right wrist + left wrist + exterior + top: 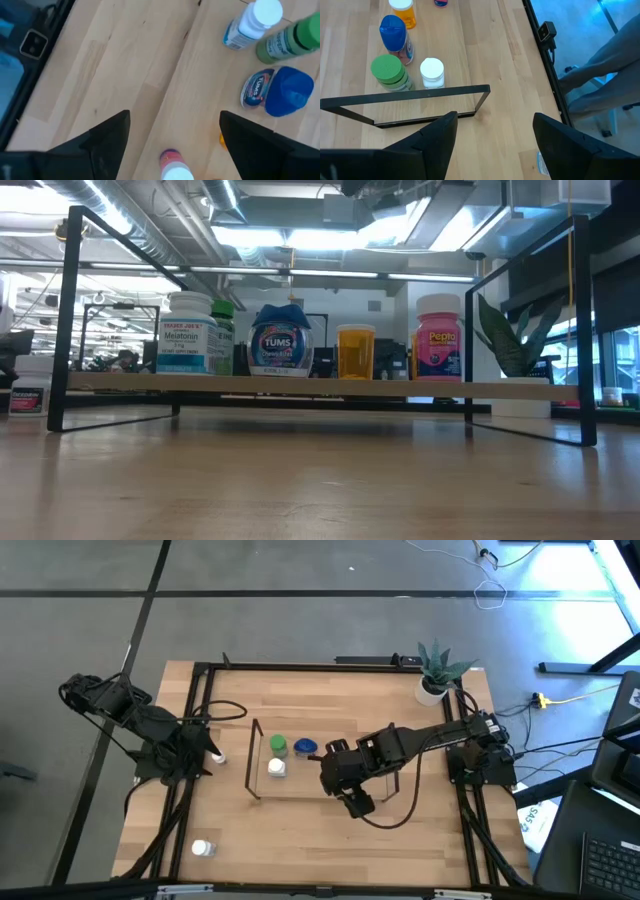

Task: Pick and place medicine bottles onto shelf by color
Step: Put the big white pill bottle on the shelf

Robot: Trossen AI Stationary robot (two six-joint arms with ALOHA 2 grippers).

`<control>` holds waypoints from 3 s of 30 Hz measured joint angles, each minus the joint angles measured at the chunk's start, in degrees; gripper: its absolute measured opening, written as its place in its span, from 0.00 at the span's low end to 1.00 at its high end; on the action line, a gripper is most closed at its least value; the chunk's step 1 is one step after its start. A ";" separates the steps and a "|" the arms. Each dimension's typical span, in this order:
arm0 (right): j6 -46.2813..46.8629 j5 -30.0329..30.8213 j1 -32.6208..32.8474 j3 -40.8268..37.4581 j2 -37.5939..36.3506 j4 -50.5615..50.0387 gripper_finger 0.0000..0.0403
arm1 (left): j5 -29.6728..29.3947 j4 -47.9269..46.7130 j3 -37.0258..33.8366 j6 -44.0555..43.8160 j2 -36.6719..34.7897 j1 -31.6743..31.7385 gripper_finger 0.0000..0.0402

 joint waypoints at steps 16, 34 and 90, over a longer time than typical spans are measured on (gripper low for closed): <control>9.49 0.00 -0.04 0.00 0.01 13.81 0.76 | -3.76 0.31 0.00 0.07 -0.01 0.00 0.64; 26.49 6.51 -0.02 0.00 0.01 16.19 0.76 | -7.56 0.20 0.00 0.04 -0.01 0.02 0.64; 17.27 4.78 0.20 3.50 -0.19 19.22 0.76 | 2.12 9.22 -8.96 -51.93 16.85 -33.76 0.64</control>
